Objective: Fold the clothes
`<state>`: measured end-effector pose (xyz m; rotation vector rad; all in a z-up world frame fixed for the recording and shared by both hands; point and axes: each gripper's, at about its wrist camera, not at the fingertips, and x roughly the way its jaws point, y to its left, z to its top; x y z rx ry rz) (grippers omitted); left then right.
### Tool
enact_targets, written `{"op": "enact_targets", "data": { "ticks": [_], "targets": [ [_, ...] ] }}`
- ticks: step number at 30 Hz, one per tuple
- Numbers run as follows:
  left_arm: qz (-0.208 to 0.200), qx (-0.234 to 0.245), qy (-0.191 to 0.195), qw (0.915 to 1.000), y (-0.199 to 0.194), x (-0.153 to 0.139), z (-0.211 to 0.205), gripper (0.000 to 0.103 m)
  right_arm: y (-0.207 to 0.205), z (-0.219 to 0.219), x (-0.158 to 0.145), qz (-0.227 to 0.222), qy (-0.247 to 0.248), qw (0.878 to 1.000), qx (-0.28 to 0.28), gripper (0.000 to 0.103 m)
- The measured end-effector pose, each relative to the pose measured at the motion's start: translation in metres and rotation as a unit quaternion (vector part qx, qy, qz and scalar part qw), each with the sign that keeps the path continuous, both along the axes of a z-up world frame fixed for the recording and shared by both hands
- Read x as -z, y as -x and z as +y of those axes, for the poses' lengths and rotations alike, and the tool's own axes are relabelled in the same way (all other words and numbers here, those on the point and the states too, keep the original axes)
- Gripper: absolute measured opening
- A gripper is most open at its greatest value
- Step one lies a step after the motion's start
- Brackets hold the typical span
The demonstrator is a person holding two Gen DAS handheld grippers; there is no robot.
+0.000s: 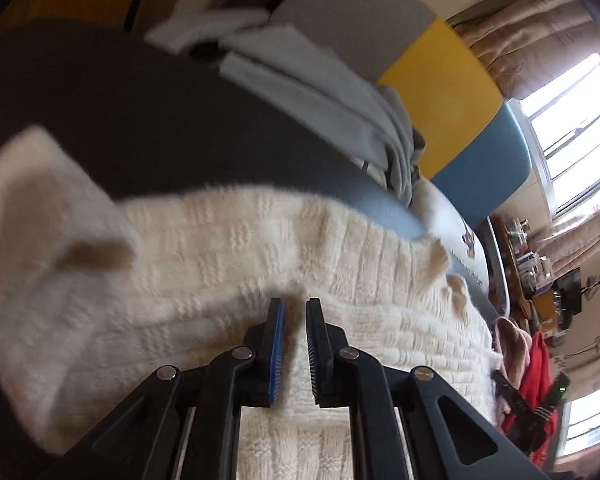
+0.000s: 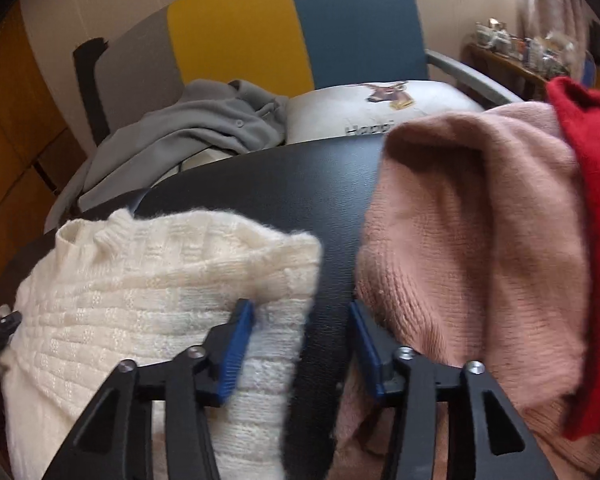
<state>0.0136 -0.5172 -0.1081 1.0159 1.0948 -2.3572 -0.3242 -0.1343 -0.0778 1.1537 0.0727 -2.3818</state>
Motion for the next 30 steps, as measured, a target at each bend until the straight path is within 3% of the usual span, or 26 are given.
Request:
{"op": "enact_targets", "data": {
  "ticks": [2,5,9,12,16,21,25,28,30],
  "targets": [
    [0.018,0.001,0.039,0.9991,-0.008,-0.019,0.009,0.011,-0.011,0.005,-0.019,0.034,0.016,0.999,0.003,0.052],
    [0.025,0.035,0.073,0.9964,-0.004,-0.031,0.031,0.018,-0.035,-0.007,-0.034,0.027,0.065,0.996,-0.048,0.054],
    [-0.057,0.105,0.108,0.987,0.018,0.001,0.071,0.019,-0.065,-0.021,-0.023,-0.001,0.082,0.991,-0.102,0.054],
    [-0.025,0.104,0.135,0.9851,-0.007,0.015,0.091,0.02,-0.08,-0.014,-0.012,0.0,0.063,0.992,-0.111,0.055],
    [-0.002,0.097,0.117,0.9884,-0.04,0.017,0.105,0.021,-0.101,-0.005,0.002,0.002,0.038,0.992,-0.123,0.055],
    [-0.014,0.085,0.116,0.9895,-0.041,0.011,0.108,0.021,-0.117,0.001,0.011,0.003,0.023,0.991,-0.13,0.061],
    [-0.036,0.066,0.123,0.9896,-0.03,0.0,0.118,0.023,-0.113,-0.005,-0.001,0.004,0.042,0.992,-0.122,0.078],
    [-0.014,0.092,0.138,0.9861,-0.018,-0.014,0.137,0.026,-0.11,-0.009,-0.009,0.005,0.057,0.992,-0.116,0.08],
    [-0.01,0.127,0.167,0.9778,-0.001,-0.02,0.153,0.028,-0.108,-0.012,-0.015,0.005,0.067,0.991,-0.112,0.079]
  ]
}}
